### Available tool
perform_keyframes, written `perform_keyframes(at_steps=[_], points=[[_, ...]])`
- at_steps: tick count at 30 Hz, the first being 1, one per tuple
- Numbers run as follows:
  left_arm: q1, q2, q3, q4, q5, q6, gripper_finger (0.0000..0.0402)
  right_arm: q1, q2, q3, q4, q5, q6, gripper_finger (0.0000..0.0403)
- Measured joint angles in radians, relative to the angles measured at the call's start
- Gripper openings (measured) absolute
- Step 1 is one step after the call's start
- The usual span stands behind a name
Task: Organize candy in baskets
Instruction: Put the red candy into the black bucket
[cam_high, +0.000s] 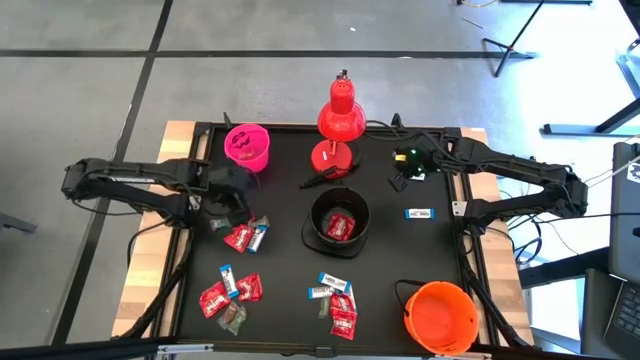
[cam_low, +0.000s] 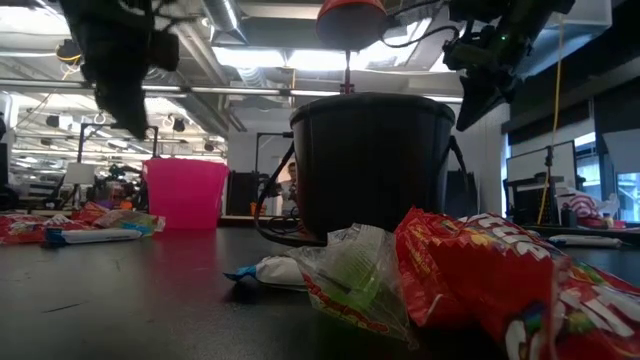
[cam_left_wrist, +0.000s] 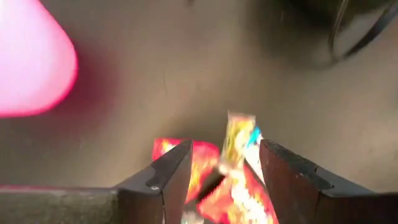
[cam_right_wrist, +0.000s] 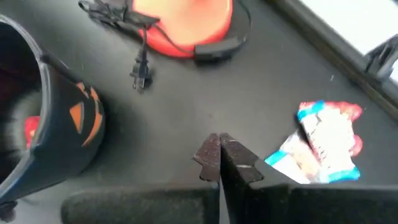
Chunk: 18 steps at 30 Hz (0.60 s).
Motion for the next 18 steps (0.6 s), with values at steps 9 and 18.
perform_keyframes(at_steps=[9,18], points=[[0.001,0.178,0.000,-0.099,0.011,0.121,0.0179,0.039,0.000,0.000,0.049,0.007,-0.054,0.0001],[0.049,0.292,0.000,-0.106,0.028,0.218,0.0179,0.038,0.000,0.000,0.074,0.008,-0.067,0.0001]])
